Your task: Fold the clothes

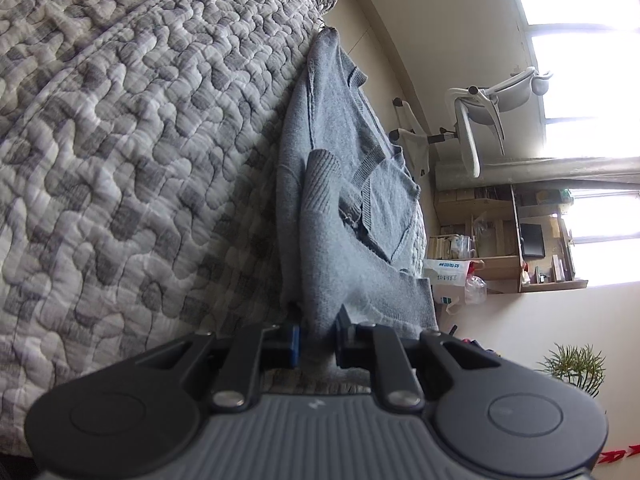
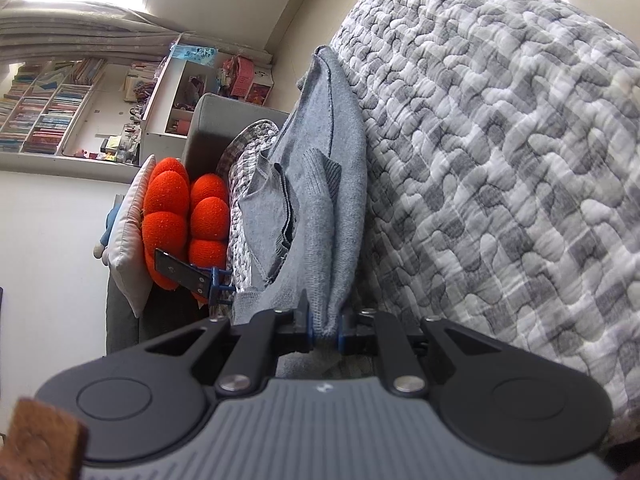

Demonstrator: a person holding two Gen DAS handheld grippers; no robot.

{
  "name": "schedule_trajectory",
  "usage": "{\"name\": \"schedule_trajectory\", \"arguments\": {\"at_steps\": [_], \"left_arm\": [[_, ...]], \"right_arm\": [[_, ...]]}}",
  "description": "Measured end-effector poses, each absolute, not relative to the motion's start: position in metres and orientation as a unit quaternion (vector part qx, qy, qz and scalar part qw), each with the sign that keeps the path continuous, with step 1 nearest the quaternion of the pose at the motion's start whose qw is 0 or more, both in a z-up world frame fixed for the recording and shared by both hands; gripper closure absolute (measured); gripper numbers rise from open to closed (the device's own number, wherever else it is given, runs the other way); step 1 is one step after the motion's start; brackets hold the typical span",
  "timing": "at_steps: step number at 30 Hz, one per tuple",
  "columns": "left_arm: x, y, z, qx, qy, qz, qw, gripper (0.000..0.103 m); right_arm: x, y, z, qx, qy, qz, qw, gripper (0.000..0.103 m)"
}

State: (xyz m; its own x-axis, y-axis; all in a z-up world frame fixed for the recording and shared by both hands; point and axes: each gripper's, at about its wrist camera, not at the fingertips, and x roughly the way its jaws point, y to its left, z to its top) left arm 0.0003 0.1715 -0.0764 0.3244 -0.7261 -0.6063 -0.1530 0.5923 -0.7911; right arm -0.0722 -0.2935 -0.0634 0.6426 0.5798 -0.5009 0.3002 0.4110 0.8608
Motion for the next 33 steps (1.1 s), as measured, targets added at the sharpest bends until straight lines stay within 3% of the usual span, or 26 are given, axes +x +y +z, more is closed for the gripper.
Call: {"name": "schedule_trajectory", "arguments": {"at_steps": [8,12,14,17,19,25,27,33], "left_arm": [[-0.028,0.164,-0.089,-0.330,0.594,-0.213,0.702,0.087],[-0.040,0.166,-0.087,-0.294,0.594,-0.220,0.715,0.086],[-0.042,0.171,-0.080,-0.276,0.577,-0.224,0.735,0.078],[-0.041,0.176,-0.066,-0.254,0.545,-0.221,0.768,0.067],[-0.033,0.173,-0.060,-0.251,0.531,-0.216,0.780,0.065],[-0.005,0.158,-0.065,-0.262,0.508,-0.196,0.797,0.067],[-0.004,0.152,-0.069,-0.258,0.480,-0.182,0.819,0.076],[-0.005,0.145,-0.087,-0.276,0.441,-0.161,0.839,0.080]], "right_arm": [[-0.113,-0.299,-0.078,0.522,0.444,0.068,0.725,0.089],[-0.121,-0.302,-0.092,0.511,0.455,0.042,0.728,0.084],[-0.123,-0.304,-0.094,0.504,0.449,0.044,0.737,0.082],[-0.129,-0.310,-0.092,0.506,0.425,0.058,0.749,0.057],[-0.130,-0.313,-0.087,0.498,0.410,0.051,0.762,0.057],[-0.116,-0.307,-0.067,0.468,0.386,0.043,0.794,0.057],[-0.108,-0.301,-0.063,0.449,0.369,0.047,0.812,0.058],[-0.089,-0.276,-0.073,0.373,0.323,0.052,0.868,0.058]]}}
